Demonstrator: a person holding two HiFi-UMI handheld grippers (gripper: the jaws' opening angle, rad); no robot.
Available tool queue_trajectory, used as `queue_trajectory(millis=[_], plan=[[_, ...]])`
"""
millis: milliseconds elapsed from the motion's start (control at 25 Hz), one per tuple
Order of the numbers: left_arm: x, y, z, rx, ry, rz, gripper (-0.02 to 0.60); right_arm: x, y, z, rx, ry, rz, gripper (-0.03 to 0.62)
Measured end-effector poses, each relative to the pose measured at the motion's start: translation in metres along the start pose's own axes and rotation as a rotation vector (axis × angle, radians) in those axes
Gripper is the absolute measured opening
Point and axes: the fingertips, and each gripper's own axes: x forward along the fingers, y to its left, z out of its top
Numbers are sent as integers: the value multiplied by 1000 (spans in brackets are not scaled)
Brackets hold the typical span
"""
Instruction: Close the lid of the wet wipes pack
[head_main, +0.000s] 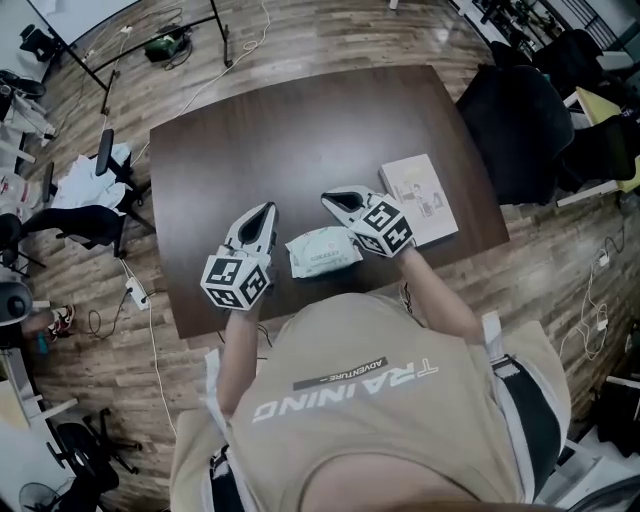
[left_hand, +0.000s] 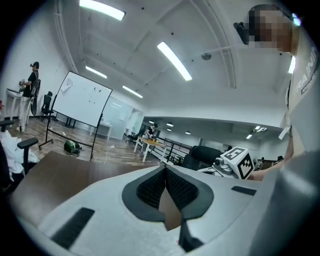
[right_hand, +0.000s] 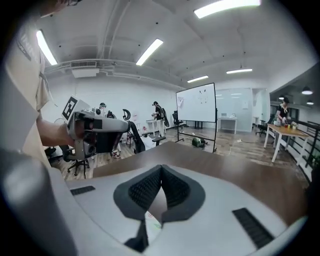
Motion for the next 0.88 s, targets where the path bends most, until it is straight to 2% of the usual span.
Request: queue_trajectory(millis=[400,560,720,880], plan=[[-16,6,80,126,-111,59,5,-42,-17,90,-100,-199,-86,14],[-24,6,102,165,-138,69,5,-57,-19,114,-122,-269,-121,14],[-29,7,125,198,-203,85,5,-72,-22,136,-179,-347,-198,14],[-29,0,144,229,-253,65,5,-85,-23,151,-174,-405,-226,14]])
